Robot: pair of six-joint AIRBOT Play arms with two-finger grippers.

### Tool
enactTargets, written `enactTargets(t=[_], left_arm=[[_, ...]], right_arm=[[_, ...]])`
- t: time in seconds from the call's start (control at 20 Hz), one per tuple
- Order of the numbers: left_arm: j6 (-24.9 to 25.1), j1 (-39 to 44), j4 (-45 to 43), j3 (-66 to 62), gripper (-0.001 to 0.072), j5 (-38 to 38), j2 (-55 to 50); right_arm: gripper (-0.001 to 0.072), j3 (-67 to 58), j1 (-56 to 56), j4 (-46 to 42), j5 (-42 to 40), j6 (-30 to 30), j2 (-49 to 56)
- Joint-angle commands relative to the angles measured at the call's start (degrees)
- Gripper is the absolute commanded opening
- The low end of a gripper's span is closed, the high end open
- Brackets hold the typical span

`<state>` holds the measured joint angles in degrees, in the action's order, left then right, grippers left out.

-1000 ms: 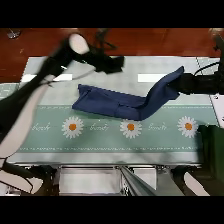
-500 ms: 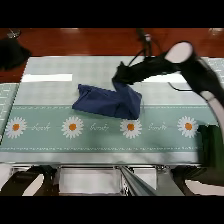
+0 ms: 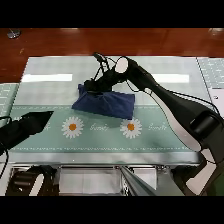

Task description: Fold the shirts.

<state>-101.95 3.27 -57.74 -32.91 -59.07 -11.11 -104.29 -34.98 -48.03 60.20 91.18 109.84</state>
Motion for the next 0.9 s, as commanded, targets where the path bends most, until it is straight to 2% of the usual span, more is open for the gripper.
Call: enactTargets(t=[0.0, 0.35, 0.4, 0.45, 0.5, 0.55, 0.7, 0.8, 0.85], left_arm=[[-0.5, -0.04, 1.38, 3.37, 0.0023, 1.16, 1.7], [0.35, -0.04, 1.22, 3.37, 0.0023, 3.15, -1.09], [0.44, -0.04, 1.22, 3.37, 0.0023, 3.21, -1.42], [0.79, -0.04, 1.2, 3.37, 0.0023, 3.19, -1.84], [0.79, -0.04, 1.2, 3.37, 0.0023, 3.17, -2.27], [0.79, -0.04, 1.22, 3.37, 0.0022, 3.17, -2.82], [0.76, -0.04, 1.22, 3.37, 0.0023, 3.15, -4.39], [0.76, -0.04, 1.22, 3.37, 0.0023, 3.15, -5.16], [0.76, -0.04, 1.22, 3.37, 0.0022, 3.15, -5.29]], right_arm=[[0.0034, -3.04, -0.11, 0.09, -0.2, 1.68, 2.6], [0.0038, -3.04, -0.24, 5.92, -7.26, 3.08, 3.32], [0.0216, -3.04, -0.24, 8.35, -7.26, 2.99, 3.96], [0.0568, -3.04, -0.24, 11.17, -6.51, 2.16, 4.59], [0.0631, -3.02, -0.24, 14.67, -5.05, -0.46, 4.98], [0.0631, -3.04, 0.31, 17.49, -3.61, -2.47, 4.87], [0.063, -3.04, 6.34, 21.03, 1.62, -3.37, 2.1], [0.063, -3.02, 14.12, 17.79, 9.51, -3.78, -2.32], [0.063, -3.02, 18.16, 13.25, 13.88, -3.3, -5.25]])
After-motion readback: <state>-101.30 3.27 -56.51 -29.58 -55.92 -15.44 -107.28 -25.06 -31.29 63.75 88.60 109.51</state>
